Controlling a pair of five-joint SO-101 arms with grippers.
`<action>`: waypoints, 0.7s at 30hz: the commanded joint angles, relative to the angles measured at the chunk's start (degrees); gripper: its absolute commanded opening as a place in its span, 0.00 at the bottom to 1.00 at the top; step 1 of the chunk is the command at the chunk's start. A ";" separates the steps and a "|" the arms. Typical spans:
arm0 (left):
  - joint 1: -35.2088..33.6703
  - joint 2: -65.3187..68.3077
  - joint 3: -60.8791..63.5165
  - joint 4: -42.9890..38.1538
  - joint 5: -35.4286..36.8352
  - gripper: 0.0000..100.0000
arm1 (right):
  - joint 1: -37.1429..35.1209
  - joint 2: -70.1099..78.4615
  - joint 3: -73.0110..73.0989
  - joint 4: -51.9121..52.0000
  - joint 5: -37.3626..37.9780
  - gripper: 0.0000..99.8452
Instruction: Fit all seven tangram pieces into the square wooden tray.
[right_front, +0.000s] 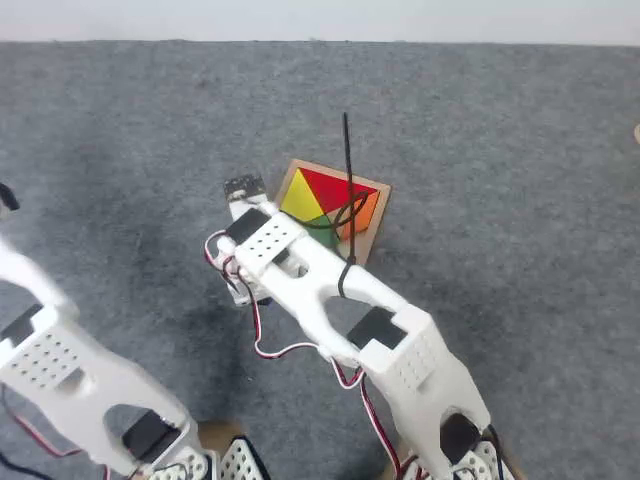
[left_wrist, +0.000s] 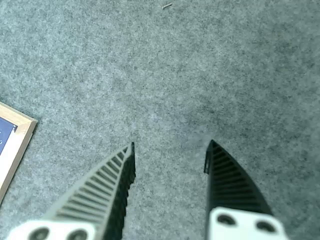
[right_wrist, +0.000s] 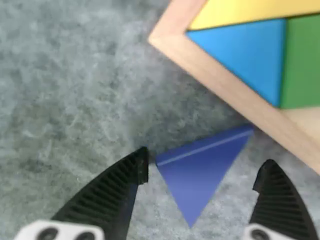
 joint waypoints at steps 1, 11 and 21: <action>0.18 -0.70 -0.75 -0.70 -0.53 0.22 | -0.40 0.04 -0.53 -1.98 -0.70 0.34; 0.09 -0.70 -0.57 -0.88 -0.53 0.22 | -0.40 0.04 -0.53 -1.89 -0.70 0.19; 0.00 -0.70 -0.75 -0.88 -0.53 0.22 | -0.40 -0.04 -0.62 0.22 -0.35 0.11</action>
